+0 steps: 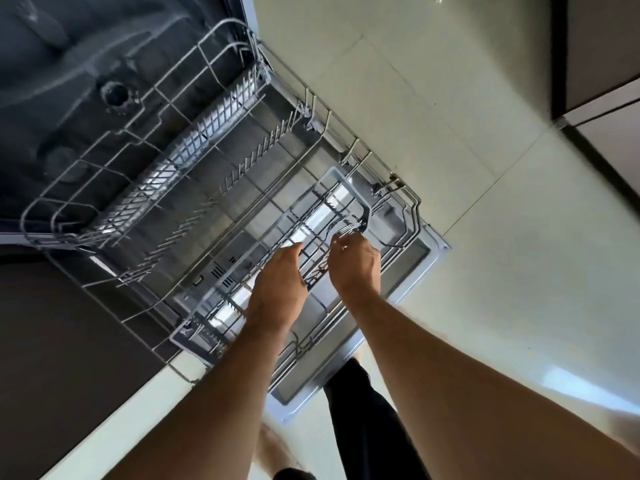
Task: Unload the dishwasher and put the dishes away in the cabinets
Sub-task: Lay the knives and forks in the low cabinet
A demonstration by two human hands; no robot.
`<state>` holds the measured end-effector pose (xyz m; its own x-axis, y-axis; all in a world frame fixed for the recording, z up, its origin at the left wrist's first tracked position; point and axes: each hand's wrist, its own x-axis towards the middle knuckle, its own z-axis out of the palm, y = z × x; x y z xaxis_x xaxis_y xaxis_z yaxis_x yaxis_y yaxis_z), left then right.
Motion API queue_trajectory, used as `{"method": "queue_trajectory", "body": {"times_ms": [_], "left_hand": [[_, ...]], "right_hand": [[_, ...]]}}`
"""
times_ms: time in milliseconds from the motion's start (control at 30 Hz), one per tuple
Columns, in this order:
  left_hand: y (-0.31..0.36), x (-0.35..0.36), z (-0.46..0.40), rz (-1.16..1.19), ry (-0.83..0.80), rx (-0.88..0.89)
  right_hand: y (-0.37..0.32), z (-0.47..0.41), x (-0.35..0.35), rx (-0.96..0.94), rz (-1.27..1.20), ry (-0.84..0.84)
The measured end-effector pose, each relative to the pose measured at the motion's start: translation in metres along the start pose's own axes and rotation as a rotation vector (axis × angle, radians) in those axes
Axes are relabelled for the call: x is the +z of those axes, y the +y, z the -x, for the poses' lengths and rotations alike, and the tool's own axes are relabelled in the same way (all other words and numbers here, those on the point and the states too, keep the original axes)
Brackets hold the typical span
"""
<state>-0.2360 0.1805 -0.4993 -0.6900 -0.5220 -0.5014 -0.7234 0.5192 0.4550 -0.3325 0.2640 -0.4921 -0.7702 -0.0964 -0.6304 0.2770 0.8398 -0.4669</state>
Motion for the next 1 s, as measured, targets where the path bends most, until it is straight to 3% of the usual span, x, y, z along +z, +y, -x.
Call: {"method": "queue_trajectory", "body": {"times_ms": [133, 333, 667, 1000], "left_hand": [[-0.002, 0.009, -0.011, -0.011, 0.024, -0.059], [0.000, 0.023, -0.022, -0.075, 0.027, -0.014], [0.009, 0.029, -0.030, -0.184, 0.055, 0.090], [0.020, 0.030, -0.027, -0.259, -0.017, 0.044]], "right_hand": [[0.000, -0.010, 0.008, 0.037, 0.060, -0.037], [0.003, -0.025, 0.017, 0.173, 0.060, -0.109], [0.006, -0.034, 0.011, 0.169, -0.037, -0.129], [0.011, -0.029, 0.012, 0.075, -0.029, -0.104]]}}
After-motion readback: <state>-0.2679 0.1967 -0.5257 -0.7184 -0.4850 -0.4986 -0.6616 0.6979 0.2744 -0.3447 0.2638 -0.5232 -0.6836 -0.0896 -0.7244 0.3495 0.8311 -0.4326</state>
